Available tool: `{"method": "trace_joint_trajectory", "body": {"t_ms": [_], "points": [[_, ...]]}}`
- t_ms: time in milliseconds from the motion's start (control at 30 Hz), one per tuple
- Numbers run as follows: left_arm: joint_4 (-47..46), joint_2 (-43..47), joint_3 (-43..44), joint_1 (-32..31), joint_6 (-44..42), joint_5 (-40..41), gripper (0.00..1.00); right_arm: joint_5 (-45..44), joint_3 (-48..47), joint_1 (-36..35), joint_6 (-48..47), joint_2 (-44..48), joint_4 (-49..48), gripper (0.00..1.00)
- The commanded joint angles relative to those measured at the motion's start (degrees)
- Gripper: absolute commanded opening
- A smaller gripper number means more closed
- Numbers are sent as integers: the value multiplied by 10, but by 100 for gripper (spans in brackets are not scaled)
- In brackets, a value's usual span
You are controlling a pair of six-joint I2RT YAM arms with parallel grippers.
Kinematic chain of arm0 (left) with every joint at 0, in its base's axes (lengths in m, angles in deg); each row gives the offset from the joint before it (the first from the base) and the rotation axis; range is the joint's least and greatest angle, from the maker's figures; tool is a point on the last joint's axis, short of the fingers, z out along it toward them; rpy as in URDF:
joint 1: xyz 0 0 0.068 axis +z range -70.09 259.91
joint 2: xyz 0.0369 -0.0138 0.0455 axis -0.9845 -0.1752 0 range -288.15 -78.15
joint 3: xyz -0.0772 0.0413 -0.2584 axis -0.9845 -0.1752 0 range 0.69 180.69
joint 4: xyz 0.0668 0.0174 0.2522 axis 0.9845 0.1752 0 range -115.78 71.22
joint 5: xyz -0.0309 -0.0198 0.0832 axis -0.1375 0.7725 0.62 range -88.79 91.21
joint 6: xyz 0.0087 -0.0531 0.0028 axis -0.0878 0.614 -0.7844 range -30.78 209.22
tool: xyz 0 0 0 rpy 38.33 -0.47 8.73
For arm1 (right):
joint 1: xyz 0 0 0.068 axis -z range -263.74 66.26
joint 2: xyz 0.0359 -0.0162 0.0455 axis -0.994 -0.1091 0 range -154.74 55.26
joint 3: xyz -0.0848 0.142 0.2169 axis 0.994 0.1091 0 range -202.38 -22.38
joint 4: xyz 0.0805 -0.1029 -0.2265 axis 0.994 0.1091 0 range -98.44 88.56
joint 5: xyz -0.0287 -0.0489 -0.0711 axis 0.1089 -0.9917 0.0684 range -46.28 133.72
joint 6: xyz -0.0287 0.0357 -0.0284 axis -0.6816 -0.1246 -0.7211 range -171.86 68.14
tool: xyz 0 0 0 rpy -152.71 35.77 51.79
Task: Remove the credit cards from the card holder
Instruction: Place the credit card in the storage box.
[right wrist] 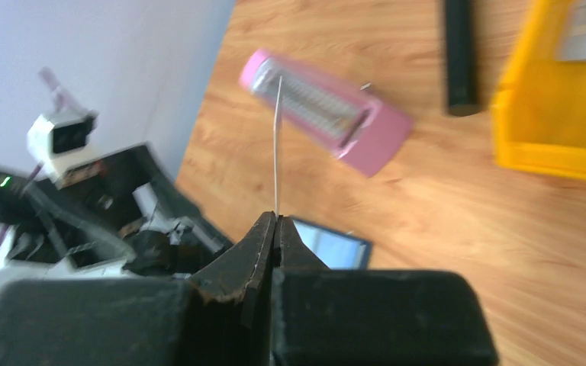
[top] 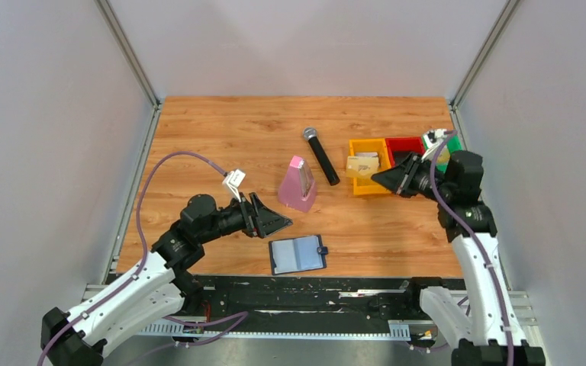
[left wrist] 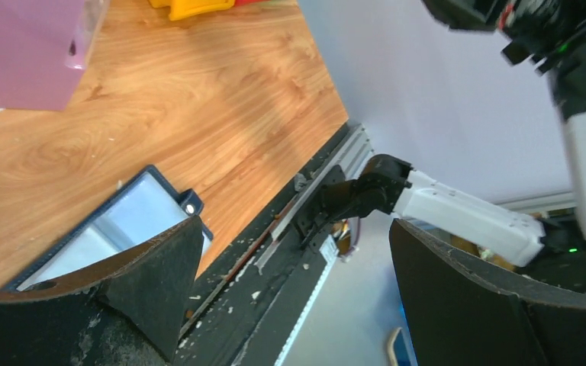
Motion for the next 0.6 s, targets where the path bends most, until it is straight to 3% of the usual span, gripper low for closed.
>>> {"method": "trace_joint_trajectory", "body": {"t_ms": [0,100,233,433,567], "points": [[109,-14,76,-1,-94,-7,100,42,-88,112,-159,-70,145,0],[160,-26,112,-1,-144,-5,100,63,-147,178,-211,-130,177,0],[242,-49,161,-1,-198,-8,100,49,-214,213,-250,-231,205,0],[287,-60,198,-1,-233,-2,100,-17,-286,293,-273,-324,222,0],[286,-64,198,-1,-251,14,100,-48,-333,298,-309,-374,233,0]]}}
